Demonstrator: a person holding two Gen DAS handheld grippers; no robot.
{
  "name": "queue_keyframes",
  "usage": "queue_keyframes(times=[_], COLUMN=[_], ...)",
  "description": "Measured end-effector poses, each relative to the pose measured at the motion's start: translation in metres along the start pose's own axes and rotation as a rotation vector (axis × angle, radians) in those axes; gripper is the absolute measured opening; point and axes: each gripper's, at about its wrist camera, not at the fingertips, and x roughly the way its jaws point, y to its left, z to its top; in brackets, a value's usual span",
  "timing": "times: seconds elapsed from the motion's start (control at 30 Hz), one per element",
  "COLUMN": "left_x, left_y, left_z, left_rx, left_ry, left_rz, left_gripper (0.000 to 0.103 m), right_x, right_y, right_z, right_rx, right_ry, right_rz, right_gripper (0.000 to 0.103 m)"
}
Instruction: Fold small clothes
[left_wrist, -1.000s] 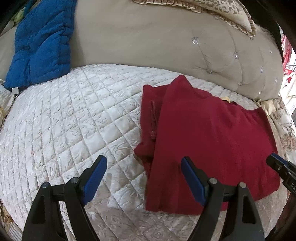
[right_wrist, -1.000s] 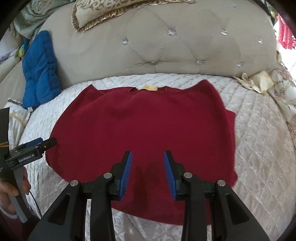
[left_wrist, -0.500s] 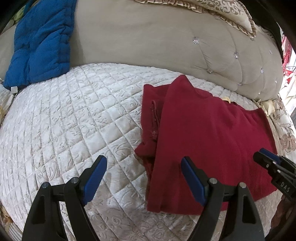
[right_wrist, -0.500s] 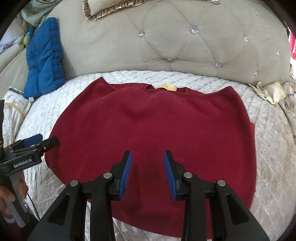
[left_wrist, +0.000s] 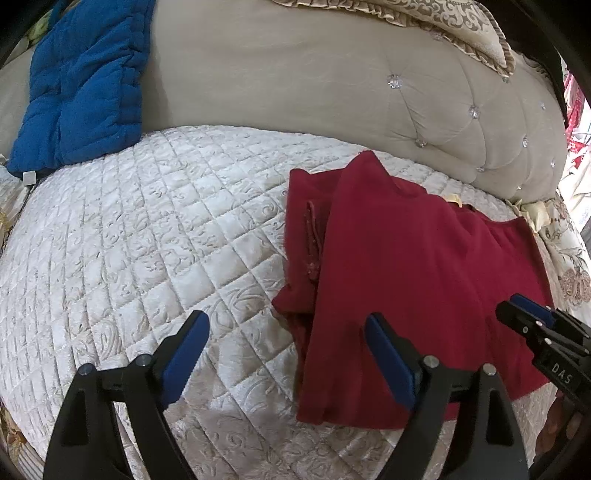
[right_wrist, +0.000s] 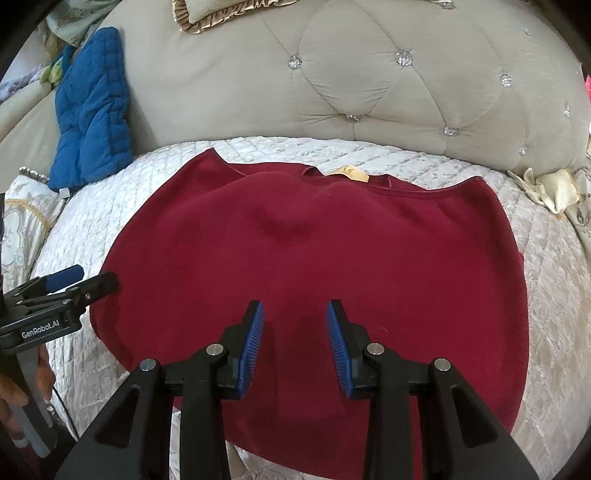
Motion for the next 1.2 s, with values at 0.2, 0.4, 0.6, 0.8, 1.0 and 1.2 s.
queue_keyframes(times=[0.2,0.4,0.6,0.8,1.0,1.2], left_x=[0.000,-0.001,-0.001,-0.001,-0.004,-0.003], left_y=[-0.001,-0.002,-0.002,-0.002,-0.005,-0.006], left_z=[0.000,0.000,0.000,0.001,0.001,-0.001], left_rx=[0.007,0.012,0.012,0.013,0.029,0.033], left_ry=[0.000,-0.006,-0.007,-0.008,-0.023,-0.013], left_rz=[0.003,0.009,0.009,0.011,0.025,0.021], left_gripper=[0.090,0.091,0.092,0.092,0.092,0.092], right_x=[0.002,0.003,0.005,0.008,0.013,0.026], right_y=[0.003,0.003,0.011,0.022,0.027,0.037], right_z=[0.000,0.001,0.004,0.009,0.017,0.032], right_rx=[-0.002,-0.001,-0.001,-0.020,-0.027,-0.027], right_ry=[0.002,0.000,-0.001,-0.005,-0.009,0.002], right_rz=[0.002,0.007,0.032,0.049,0.066,0.150], right_gripper=[0.014,0.015,0.018,0.018,0.018,0.018])
